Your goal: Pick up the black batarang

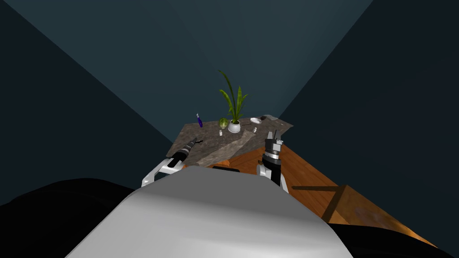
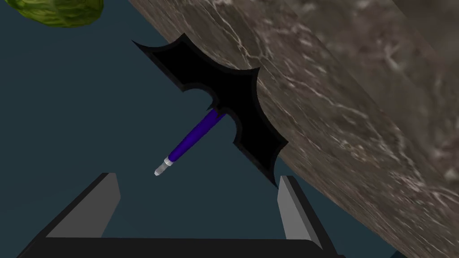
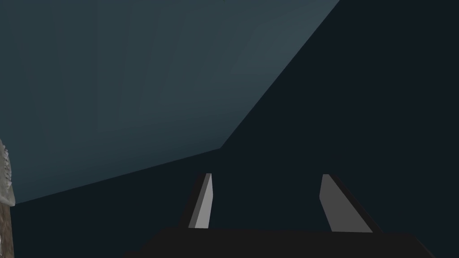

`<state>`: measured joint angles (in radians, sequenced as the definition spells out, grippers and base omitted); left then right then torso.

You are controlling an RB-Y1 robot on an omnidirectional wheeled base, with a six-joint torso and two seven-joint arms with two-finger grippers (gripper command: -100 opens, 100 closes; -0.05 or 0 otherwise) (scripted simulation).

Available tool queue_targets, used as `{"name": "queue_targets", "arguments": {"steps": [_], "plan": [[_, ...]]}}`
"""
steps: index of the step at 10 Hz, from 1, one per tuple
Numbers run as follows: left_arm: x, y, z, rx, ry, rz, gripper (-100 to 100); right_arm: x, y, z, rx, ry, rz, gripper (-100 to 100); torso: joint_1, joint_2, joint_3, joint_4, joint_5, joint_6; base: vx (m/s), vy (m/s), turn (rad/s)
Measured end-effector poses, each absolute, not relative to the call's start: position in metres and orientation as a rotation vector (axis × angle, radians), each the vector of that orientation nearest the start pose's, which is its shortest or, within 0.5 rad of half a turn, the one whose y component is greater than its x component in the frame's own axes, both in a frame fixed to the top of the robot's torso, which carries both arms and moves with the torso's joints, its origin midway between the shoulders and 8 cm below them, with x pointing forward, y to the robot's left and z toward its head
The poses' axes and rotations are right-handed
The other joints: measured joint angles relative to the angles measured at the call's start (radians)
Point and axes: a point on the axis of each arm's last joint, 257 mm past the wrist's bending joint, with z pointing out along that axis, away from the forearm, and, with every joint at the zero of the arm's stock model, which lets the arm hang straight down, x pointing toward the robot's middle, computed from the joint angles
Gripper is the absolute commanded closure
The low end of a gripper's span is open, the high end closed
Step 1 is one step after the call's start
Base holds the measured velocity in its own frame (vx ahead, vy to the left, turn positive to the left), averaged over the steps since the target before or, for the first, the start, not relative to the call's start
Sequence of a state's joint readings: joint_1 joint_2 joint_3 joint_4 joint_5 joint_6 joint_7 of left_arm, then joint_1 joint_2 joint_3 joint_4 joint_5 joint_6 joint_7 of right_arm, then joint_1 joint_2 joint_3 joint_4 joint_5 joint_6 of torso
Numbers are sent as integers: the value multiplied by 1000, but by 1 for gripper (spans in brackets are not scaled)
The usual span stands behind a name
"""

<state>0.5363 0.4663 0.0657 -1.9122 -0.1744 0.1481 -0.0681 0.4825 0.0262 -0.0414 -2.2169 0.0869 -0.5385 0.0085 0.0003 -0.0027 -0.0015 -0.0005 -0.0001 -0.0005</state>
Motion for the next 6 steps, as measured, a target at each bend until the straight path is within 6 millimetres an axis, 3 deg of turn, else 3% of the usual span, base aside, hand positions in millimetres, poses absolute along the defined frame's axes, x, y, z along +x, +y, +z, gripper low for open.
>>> {"name": "queue_targets", "arguments": {"steps": [1, 2, 3, 4, 5, 6], "plan": [[364, 432, -306, -920, 1692, -391, -100, 350, -285, 9, 621, 650, 1204, 0, 0, 0, 0, 0, 0, 0, 23, -3, 6], [363, 433, -308, -924, 1697, -385, 0, 350, -285, 9, 621, 650, 1204, 0, 0, 1, 1, 0, 0, 0, 0, 0, 0], [363, 433, -308, -923, 1697, -385, -100, 350, -285, 9, 621, 650, 1204, 0, 0, 2, 1, 1, 0, 0, 64, 16, -45], [365, 435, -310, -927, 1695, -382, -100, 350, -285, 9, 621, 650, 1204, 0, 1, 0, 0, 0, 0, 0, 41, 11, -14], [365, 435, -310, -926, 1695, -382, 100, 350, -285, 9, 621, 650, 1204, 0, 1, 0, 0, 0, 0, 0, 0, 0, 0], [365, 436, -311, -927, 1695, -381, 100, 350, -285, 9, 621, 650, 1204, 0, 0, 2, 1, 1, 0, 1, 0, 0, 0]]}}
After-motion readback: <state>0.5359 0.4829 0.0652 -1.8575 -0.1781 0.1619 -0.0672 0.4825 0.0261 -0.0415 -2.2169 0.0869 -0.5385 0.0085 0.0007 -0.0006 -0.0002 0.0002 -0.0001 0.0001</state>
